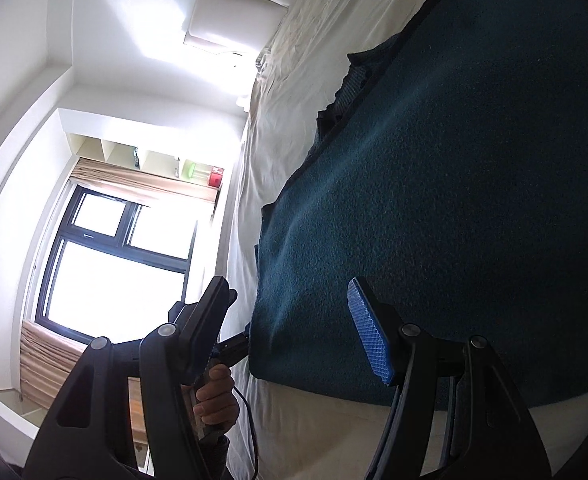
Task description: Fold small clothes
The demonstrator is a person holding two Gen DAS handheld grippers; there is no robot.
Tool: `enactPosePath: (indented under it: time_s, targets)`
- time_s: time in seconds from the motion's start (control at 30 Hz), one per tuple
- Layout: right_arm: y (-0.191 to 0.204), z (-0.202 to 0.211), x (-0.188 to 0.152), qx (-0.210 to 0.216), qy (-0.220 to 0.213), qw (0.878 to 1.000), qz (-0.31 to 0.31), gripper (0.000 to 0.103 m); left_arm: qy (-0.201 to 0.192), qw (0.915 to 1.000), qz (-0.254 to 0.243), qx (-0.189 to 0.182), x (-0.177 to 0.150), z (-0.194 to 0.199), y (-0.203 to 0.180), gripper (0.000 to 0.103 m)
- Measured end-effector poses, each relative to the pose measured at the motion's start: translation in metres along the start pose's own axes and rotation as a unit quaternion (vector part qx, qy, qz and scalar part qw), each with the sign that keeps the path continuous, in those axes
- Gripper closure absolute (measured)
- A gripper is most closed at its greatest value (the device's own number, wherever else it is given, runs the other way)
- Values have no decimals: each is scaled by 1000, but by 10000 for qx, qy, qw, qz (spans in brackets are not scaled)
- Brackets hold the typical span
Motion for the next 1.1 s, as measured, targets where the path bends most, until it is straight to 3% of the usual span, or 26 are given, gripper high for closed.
enactPosePath:
  time_s: [0.03, 0.2, 0.33, 0.43, 0.57, 0.63, 0.73, 0.9, 1.1]
  targets:
    - [1, 1, 0, 21, 23, 10000, -2, 41, 55, 10000, -17, -37, 1, -3, -1, 35]
    - [8, -4, -6, 54, 260, 9996, -64, 42, 291, 9994, -162, 69, -5, -7, 2, 68]
    - [18, -18, -16, 28, 501, 9987, 108, 42, 341, 9992, -202, 49, -10, 1, 10, 80]
    - [25, -34, -19, -19, 656, 9976, 230, 42, 360, 9987, -346, 91, -11, 2, 10, 81]
    - [36, -58, -20, -13, 858, 9957, 337, 42, 296, 9936, -1004, 420, -16, 6, -2, 83]
    - [38, -73, -22, 8, 1027, 9940, 363, 42, 255, 9936, -992, 476, -17, 7, -3, 84]
    - [20, -96, -26, -454, 1304, 9898, 362, 43, 157, 9934, -989, 556, -18, 10, -7, 88]
    - [16, -94, -22, -219, 1241, 9918, 202, 43, 43, 9892, -1300, 680, -20, 16, -37, 89]
    - [6, -71, 2, 293, 1063, 9933, -350, 43, 37, 9767, -1972, 845, -35, 9, -98, 90]
Point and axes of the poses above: each gripper's, at about its wrist camera, not at the fingertips, and z roughly against the way its jaws point, y to its left, x to its top, the point moved 4 cm from there along -z, roughly the way its jaws point, and after that the axes turned 12 degrees about -y, right-handed, at the moved point
